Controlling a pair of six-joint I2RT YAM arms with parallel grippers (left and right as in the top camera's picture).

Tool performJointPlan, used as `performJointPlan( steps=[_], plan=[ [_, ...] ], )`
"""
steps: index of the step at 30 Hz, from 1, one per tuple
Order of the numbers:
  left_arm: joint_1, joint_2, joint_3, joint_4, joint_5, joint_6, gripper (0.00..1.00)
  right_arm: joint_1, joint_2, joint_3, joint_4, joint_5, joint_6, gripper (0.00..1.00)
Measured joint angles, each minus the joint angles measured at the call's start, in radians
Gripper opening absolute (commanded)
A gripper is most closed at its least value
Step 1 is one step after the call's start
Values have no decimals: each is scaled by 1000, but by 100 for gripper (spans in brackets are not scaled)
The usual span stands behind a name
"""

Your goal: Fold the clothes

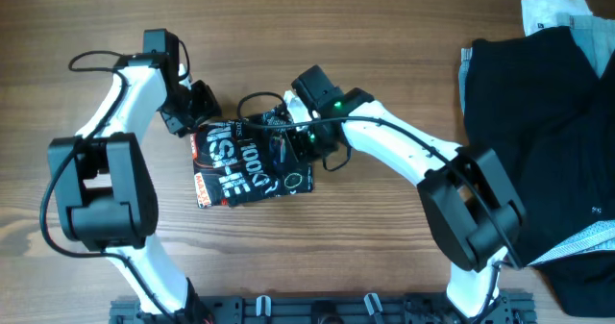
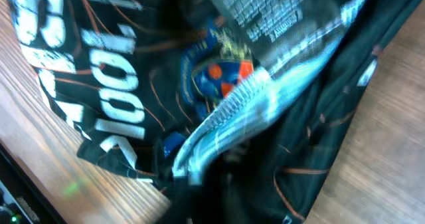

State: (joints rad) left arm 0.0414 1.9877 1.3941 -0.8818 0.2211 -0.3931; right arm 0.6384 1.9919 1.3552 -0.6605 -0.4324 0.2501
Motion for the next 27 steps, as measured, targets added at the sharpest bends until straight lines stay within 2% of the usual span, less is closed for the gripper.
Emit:
performJointPlan(
  steps=[2,3,5,6,8,13,15,19,23,27],
  plan=[
    [0,11,0,-14,-8,4,53,0,1,-13,-119,38,23,8],
    [0,11,0,-22,-15,7,52,0,2,-13,-187,79,43,16],
    [0,11,-8,-29,-34,14,52,0,2,-16,-280,160,66,24],
    [0,11,-24,-27,-40,14,52,0,2,-18,-312,203,71,33],
    [0,11,-66,-19,-46,14,51,0,2,-20,-341,271,79,44],
    [0,2,-112,-48,-61,14,50,-3,2,-20,-336,359,83,45],
    [0,2,-116,-84,-68,14,40,-17,2,-20,-333,377,86,45],
    [0,4,-139,-214,-115,18,38,-104,2,-20,-307,447,86,48],
    [0,9,-145,-271,-148,18,37,-209,2,-20,-294,479,47,52],
    [0,-7,-147,-216,-106,39,50,-246,2,-21,-332,487,29,55]
  ],
)
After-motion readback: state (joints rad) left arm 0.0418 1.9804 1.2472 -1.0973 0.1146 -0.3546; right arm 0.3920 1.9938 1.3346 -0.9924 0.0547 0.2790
